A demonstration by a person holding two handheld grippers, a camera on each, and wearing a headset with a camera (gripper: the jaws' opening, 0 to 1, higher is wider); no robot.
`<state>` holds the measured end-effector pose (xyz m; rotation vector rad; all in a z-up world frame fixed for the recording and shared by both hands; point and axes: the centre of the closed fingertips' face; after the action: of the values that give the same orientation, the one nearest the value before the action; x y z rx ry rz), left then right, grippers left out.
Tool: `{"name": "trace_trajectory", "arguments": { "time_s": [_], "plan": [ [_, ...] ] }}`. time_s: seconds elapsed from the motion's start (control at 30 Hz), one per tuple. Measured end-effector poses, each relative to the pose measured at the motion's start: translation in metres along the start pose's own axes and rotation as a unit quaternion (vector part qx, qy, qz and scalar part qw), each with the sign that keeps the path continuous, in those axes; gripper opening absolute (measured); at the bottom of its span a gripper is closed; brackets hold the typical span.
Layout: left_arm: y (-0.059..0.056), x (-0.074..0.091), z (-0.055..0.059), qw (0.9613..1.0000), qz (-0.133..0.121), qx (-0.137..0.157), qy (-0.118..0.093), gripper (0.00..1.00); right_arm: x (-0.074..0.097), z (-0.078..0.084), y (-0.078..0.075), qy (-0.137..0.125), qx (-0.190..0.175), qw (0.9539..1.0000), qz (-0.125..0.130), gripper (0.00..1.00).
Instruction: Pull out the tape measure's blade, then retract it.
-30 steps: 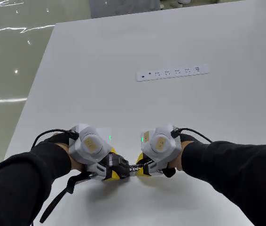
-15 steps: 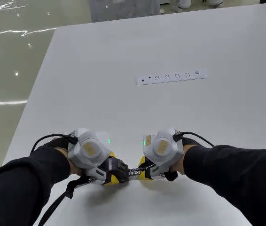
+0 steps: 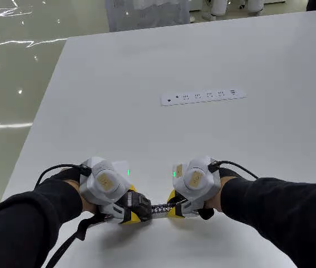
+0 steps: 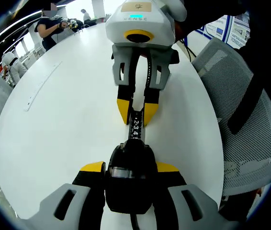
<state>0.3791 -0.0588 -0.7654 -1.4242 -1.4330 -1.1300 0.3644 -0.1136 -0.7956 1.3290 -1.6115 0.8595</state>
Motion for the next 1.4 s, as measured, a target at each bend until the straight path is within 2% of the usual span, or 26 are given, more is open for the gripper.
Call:
{"name": "trace_trajectory", "arguments": {
  "time_s": [1.4],
  "plan": [
    [0.001,0.000,0.000,1.0000,-0.004,0.001,0.002,0.33,0.009,0.019,-0.003,0.001,-0.012,0.9999,0.000,0.10]
  ]
}}
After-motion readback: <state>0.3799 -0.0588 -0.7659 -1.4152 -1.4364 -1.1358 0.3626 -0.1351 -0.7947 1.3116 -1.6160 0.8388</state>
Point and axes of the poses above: the centre of the closed fingertips' face, and the gripper's own axes: x roughly backward along the fingers, y roughly to its left, z roughly out of its underside, and after that the axes turned 14 degrees about y, right-handed
